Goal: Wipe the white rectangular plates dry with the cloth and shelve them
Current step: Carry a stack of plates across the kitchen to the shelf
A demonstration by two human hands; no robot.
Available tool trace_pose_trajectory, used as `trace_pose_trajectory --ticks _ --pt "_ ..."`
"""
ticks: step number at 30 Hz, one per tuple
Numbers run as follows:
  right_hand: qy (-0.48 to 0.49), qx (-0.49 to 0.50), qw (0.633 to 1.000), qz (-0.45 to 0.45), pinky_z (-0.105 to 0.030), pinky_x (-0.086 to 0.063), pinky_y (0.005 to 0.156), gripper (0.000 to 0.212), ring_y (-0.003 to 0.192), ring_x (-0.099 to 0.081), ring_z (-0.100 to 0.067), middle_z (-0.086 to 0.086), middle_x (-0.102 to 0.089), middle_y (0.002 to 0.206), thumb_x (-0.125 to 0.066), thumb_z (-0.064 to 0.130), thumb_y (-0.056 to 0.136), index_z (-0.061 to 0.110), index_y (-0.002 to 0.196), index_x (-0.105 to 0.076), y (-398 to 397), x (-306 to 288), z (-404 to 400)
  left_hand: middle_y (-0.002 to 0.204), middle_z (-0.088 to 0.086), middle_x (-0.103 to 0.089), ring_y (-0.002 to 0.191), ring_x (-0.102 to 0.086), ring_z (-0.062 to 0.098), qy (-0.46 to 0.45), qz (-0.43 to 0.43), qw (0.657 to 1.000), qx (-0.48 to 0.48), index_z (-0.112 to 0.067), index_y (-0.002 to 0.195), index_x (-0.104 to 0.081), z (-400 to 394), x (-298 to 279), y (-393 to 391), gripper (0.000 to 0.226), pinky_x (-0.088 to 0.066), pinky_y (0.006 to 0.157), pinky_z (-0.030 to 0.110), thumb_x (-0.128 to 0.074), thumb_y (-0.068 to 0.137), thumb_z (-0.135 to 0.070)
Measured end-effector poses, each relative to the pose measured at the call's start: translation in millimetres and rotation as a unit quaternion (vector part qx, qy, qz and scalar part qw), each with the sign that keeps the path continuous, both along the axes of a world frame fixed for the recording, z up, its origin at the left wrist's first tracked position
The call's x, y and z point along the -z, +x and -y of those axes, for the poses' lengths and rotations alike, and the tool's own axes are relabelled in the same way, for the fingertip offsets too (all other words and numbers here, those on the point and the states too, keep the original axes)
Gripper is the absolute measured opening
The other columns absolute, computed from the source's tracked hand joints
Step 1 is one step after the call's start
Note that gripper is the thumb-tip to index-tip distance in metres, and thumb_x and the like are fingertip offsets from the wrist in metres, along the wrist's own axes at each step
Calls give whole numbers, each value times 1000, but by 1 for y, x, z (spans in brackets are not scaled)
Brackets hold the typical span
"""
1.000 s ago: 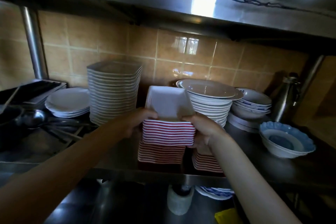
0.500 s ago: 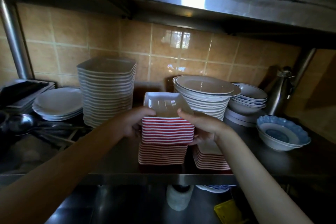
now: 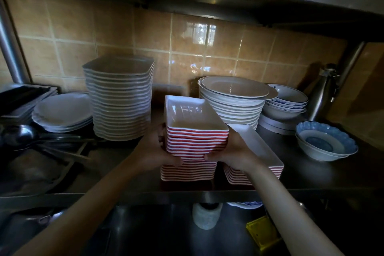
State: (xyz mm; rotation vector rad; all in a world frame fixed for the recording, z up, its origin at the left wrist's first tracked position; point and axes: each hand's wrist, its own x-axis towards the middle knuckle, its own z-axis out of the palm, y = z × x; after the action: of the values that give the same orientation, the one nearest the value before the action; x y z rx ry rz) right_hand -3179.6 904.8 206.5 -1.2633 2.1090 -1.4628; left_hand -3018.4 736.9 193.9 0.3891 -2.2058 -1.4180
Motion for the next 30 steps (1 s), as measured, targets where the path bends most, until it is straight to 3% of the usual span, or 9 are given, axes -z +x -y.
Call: trace_pose_trajectory --ticks 4,9,12,15,18,20,23,25,30 --pt "-37 23 999 -9 -15 -48 85 74 97 -61 7 12 -68 100 -91 12 45 30 109 -56 3 14 1 106 -4 -72 98 -68 10 -11 -9 1000 -22 -19 122 -59 6 12 1 96 -55 89 43 -89 33 -37" --pt "-48 59 996 -52 -33 -49 91 81 105 -61 -6 20 -65 102 -83 35 45 38 119 -49 8 26 6 116 -3 -68 107 -64 14 -20 3 999 -49 -22 133 -51 11 21 3 112 -53 92 44 -87 31 -51" --pt "-42 64 994 -73 -32 -47 94 83 111 -58 -8 25 -62 103 -82 47 47 41 121 -45 12 28 6 119 -6 -67 110 -63 11 -21 -5 998 -55 -24 136 -49 14 27 5 109 -52 95 42 -87 37 -49" --pt "-35 69 994 -81 -27 -44 93 83 112 -57 -8 33 -57 100 -86 36 57 41 127 -42 14 30 6 118 -9 -67 109 -62 6 -15 -27 998 -54 -22 136 -49 14 32 4 105 -52 93 32 -87 41 -44" --pt "-31 66 994 -75 -16 -40 85 88 106 -54 -2 32 -52 102 -83 23 70 22 142 -33 18 34 7 122 -6 -64 103 -61 -6 -4 -48 998 -47 -16 138 -47 9 38 4 99 -50 80 11 -91 50 -31" --pt "-46 70 995 -56 -9 -39 84 93 102 -53 7 29 -53 109 -82 26 70 16 144 -28 24 40 8 124 -7 -62 103 -59 -10 -8 -61 997 -51 -18 139 -46 2 43 4 95 -46 80 6 -86 55 -39" --pt "-71 90 993 -28 -15 -40 97 92 119 -49 1 8 -54 130 -76 31 67 12 144 -29 35 53 7 126 -14 -59 108 -55 -12 -5 -72 995 -71 -32 136 -43 -6 52 4 91 -42 83 3 -73 54 -57" --pt "-72 92 993 -24 -16 -38 100 91 123 -46 -4 4 -50 135 -74 31 67 12 144 -29 40 58 4 126 -18 -56 109 -53 -16 1 -77 994 -79 -42 132 -40 -9 54 4 87 -41 82 0 -71 54 -60" --pt "-51 102 993 -22 -24 -37 105 95 127 -44 -8 3 -47 140 -73 28 62 15 145 -29 44 59 -3 128 -15 -54 103 -52 -20 6 -84 993 -82 -42 130 -38 -13 57 4 77 -40 77 -2 -81 66 -43"
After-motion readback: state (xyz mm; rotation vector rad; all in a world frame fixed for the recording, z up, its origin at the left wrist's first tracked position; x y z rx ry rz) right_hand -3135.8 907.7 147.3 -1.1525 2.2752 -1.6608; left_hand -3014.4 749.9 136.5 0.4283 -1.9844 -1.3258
